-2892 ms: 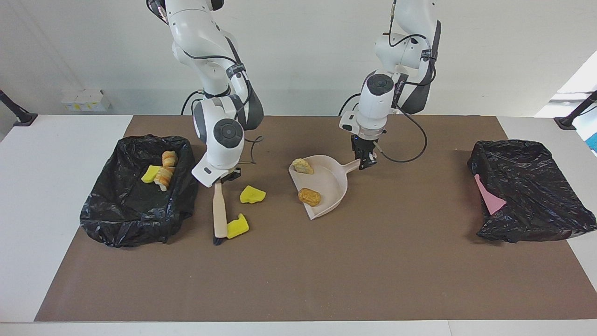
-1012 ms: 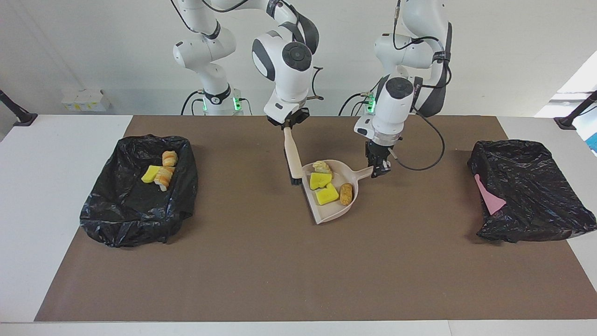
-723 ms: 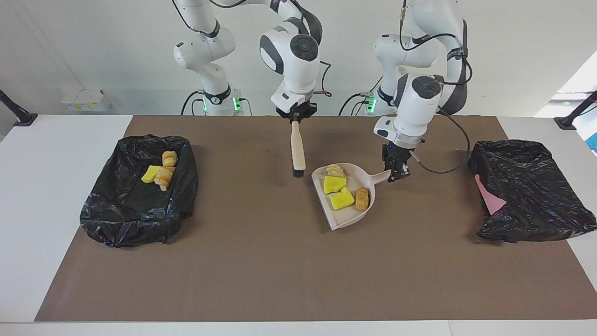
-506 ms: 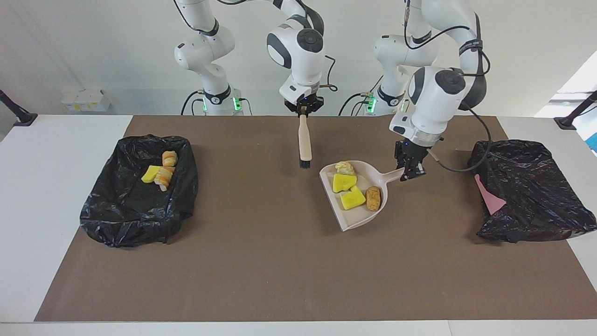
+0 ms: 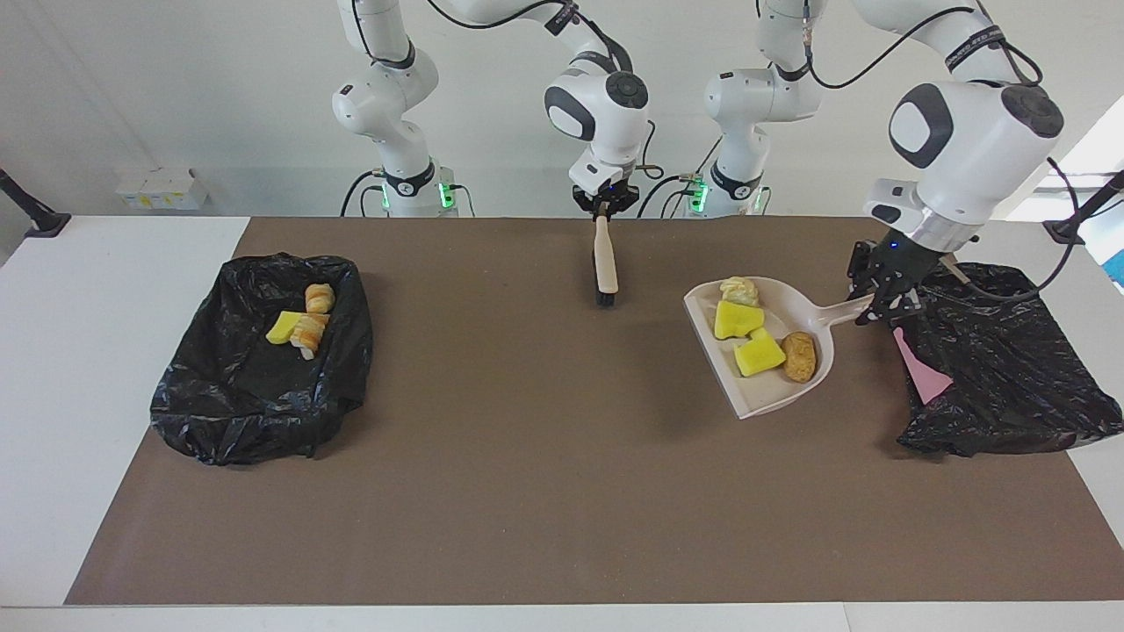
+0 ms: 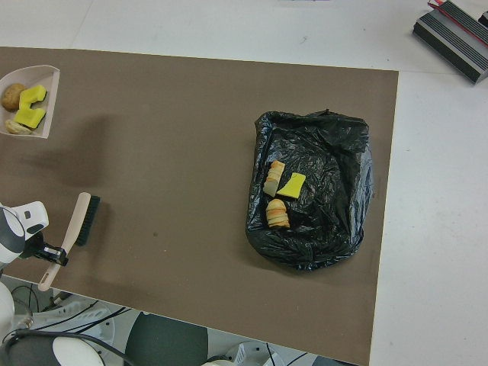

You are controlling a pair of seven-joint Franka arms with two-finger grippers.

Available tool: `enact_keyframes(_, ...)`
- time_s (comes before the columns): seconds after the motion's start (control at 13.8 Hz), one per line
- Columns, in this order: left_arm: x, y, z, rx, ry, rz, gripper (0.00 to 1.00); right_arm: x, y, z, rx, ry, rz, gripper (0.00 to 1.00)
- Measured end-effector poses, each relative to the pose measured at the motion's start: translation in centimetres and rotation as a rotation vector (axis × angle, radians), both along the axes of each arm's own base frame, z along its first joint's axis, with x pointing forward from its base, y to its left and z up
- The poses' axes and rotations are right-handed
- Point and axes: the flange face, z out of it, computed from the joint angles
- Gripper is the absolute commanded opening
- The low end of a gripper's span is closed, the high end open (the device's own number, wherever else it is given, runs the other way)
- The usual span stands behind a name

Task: Sweep and dump trash in bin
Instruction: 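Carry the dustpan with the left gripper over the trash bag nearest it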

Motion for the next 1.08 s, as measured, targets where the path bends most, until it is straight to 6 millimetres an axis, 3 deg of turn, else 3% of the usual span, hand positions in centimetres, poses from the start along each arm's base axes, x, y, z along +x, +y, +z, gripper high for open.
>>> enact_keyframes(0.36,-0.8,10.4,0.1,0.011,-0.024,-0.037,0.00,0.0,-0.1,-0.8,0.055,0.008,-0.043,0.00)
enact_keyframes(0.58,-1.8,16.4,1.2,0.052,-0.039,-0.045,0.00,-0.3,-0.6,-1.2,0.060,0.010,-0.006,0.01)
enact_keyframes(0.72,-2.8,20.1,2.0,0.050,-0.017,-0.040,0.00,-0.4,-0.8,-1.3,0.060,0.012,0.008,0.17)
enact_keyframes(0.8,-3.2,22.0,2.6,0.048,-0.010,-0.048,0.00,-0.5,-0.9,-1.3,0.061,0.012,0.014,0.36)
enact_keyframes(0.87,-3.4,23.6,3.1,0.051,-0.012,-0.058,0.00,-0.5,-0.9,-1.4,0.060,0.013,0.017,0.47)
enact_keyframes(1.01,-3.2,25.2,3.6,0.092,-0.008,-0.088,0.00,-0.4,-1.2,-1.6,0.055,0.017,0.013,0.51)
enact_keyframes(1.08,-2.9,25.8,3.7,0.127,-0.001,-0.108,0.00,-0.3,-1.3,-1.7,0.054,0.018,0.010,0.60)
